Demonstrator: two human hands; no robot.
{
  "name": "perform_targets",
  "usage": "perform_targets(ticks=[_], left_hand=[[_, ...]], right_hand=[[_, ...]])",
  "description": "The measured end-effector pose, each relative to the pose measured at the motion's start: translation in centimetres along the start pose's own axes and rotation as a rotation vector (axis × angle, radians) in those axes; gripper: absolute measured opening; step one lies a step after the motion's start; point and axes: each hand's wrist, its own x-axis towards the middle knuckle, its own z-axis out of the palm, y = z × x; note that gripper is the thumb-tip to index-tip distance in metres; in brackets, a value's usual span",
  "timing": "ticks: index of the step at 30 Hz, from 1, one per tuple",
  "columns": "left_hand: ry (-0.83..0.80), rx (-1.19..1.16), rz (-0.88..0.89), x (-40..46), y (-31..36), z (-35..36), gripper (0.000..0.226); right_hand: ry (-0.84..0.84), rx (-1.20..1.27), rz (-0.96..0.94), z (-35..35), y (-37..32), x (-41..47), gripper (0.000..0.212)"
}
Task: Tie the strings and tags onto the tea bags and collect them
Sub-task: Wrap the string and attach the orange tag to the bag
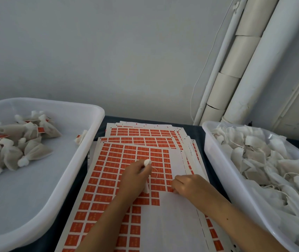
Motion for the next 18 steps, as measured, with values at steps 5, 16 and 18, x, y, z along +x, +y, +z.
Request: perform_targets(ticks=[5, 16, 18], left_hand=[[-0.002, 0.022, -0.007, 0.03, 0.11, 0.08, 0.033], [-0.02, 0.064, -0.018, -0.08, 0.22, 0.08, 0.031], [-0.014, 0.061, -0.02, -0.02, 0.28, -0.02, 0.031]], right_hand=[[0.095, -0.036, 0.017, -0.09, -0.36, -0.09, 0.041], [0.076, -0.001, 0.013, 0.42, -0.32, -0.12, 0.041], [0.047, 0.034, -0.006, 0.56, -0.19, -0.53, 0.043]])
